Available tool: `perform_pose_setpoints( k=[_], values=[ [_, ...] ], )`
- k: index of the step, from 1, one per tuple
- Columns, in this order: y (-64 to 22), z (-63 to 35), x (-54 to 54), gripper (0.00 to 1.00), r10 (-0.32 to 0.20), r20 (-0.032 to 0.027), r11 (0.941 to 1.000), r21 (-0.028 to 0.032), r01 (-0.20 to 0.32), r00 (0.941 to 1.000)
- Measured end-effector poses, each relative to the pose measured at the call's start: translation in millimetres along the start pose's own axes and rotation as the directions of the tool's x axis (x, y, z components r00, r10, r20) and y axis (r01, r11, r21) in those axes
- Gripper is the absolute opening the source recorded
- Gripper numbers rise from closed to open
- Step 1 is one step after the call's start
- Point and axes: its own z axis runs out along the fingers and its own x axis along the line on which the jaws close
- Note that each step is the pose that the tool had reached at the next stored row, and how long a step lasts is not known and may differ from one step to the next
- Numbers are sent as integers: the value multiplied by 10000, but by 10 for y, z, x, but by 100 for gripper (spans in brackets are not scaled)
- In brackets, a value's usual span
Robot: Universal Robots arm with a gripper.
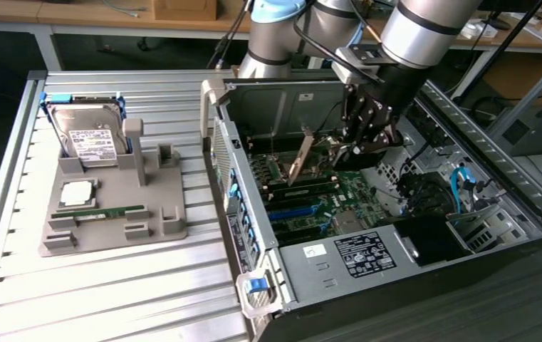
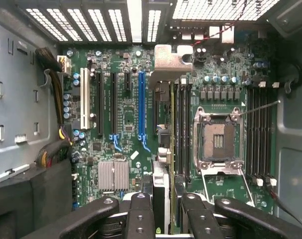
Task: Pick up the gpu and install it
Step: 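Insert the gpu into the slot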
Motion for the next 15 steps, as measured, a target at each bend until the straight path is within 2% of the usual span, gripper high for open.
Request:
perform_pose_setpoints(
  k=[4, 15],
  values=[
    [84, 16, 0, 27, 0, 5, 10000, 2, 0, 10000],
    [219, 112, 25, 27, 0, -4, 10000, 1, 0, 10000]
  ],
)
